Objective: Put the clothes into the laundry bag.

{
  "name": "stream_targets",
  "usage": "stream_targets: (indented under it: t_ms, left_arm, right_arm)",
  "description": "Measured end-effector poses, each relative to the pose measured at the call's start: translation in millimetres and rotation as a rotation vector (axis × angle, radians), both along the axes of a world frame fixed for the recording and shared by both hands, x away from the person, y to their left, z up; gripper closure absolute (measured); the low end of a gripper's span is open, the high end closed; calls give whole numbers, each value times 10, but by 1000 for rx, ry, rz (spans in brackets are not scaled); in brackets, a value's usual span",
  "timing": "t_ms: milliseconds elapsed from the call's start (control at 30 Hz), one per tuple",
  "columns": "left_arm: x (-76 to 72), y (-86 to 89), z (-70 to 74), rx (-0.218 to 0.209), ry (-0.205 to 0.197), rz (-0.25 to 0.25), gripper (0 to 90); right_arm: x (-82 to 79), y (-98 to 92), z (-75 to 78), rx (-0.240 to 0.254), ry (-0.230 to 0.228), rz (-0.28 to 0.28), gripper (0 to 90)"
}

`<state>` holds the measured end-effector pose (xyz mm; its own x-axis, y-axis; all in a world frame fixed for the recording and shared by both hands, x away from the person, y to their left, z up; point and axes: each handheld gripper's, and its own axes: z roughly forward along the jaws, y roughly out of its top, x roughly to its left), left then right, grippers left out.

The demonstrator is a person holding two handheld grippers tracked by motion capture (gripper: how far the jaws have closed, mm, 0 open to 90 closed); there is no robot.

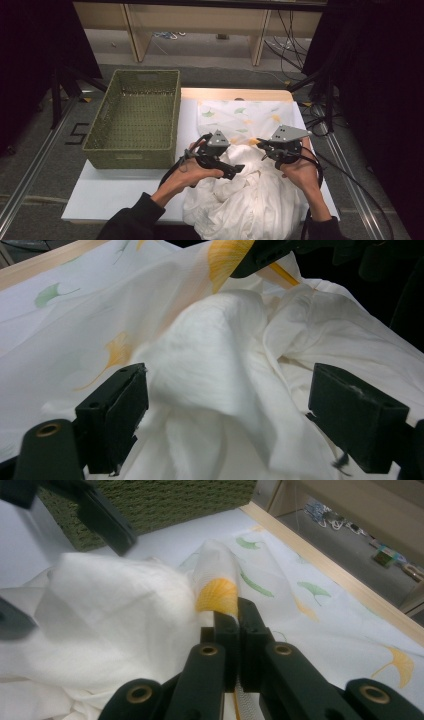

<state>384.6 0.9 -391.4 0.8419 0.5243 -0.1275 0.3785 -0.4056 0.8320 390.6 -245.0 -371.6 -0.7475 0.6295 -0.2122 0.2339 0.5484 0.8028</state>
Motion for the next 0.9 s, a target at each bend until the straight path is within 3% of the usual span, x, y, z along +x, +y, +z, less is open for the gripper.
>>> stream_targets:
  t_ms: [100,233,267,433,533,633,700,767,800,867,900]
  left_arm:
    - [19,134,-38,67,7,19,155]
    - [67,117,-286,112,70,-16,193]
    - [69,78,-342,102,71,-28,238]
    - [-2,-196,-462,62,16,-100,685]
    - [-33,-379,-445,66,-18,-109,797]
    - [25,-532,-394,-2,-36,-77,839]
    - [96,-581,-361,-8,-58,-44,854]
    - [196,-622,-360,18,-93,-25,857]
    - [268,-615,-376,60,-108,1,857]
    - [367,-604,-435,77,-74,42,849]
    - [418,-583,-465,106,-61,44,842]
  right_arm:
    - [7,5,-2,4,-1,1,900]
    - [6,9,-6,3,1,0,900]
    - [7,15,-5,-1,-1,5,900]
    - [4,41,-16,-9,-4,10,900]
    - [-10,50,-2,-8,-12,20,900]
    - [-31,59,32,11,-9,21,900]
    - [-53,67,54,13,-14,26,900]
    - [-63,64,70,10,-19,31,900]
    - [-64,60,81,7,-20,30,900]
    - [-67,59,77,5,-14,33,900]
    - [-67,65,69,8,-17,30,900]
